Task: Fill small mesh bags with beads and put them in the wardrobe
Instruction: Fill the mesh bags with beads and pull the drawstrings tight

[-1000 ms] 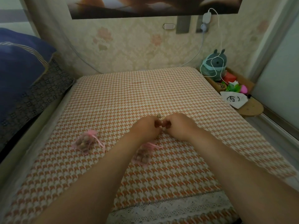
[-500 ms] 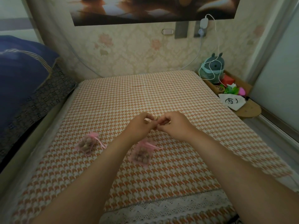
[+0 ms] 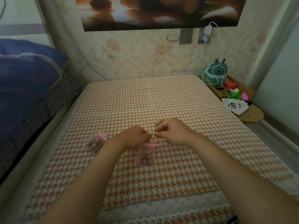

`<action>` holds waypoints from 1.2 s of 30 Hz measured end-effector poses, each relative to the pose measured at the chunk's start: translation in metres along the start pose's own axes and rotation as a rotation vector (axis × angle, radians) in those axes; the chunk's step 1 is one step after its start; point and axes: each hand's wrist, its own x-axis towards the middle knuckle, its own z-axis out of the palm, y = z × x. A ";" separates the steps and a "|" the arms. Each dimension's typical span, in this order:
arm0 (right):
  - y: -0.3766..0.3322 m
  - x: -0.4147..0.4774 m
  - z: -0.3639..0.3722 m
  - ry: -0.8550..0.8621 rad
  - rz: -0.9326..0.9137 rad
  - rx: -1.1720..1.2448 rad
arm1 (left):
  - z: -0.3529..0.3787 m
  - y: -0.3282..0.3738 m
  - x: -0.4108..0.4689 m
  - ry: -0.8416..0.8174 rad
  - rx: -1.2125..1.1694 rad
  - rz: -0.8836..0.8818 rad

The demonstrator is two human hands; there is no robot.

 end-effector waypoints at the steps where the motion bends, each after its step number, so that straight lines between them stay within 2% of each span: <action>1: -0.003 0.000 0.000 -0.005 -0.008 0.010 | -0.002 0.000 -0.002 0.030 -0.013 -0.002; 5: -0.016 -0.002 -0.002 0.000 -0.060 0.047 | -0.011 -0.004 -0.009 0.102 -0.077 -0.009; 11: -0.034 -0.008 0.002 -0.042 -0.117 -0.074 | -0.019 -0.006 -0.019 0.017 -0.217 -0.009; 21: -0.036 -0.007 0.005 -0.137 -0.127 -0.188 | -0.022 -0.004 -0.023 -0.051 -0.267 -0.014; 29: -0.011 0.007 -0.002 0.108 -0.025 -0.173 | -0.011 -0.006 -0.011 -0.010 -0.286 0.012; 36: 0.011 0.021 0.003 0.183 0.060 -0.278 | 0.004 -0.005 0.024 0.143 -0.166 -0.035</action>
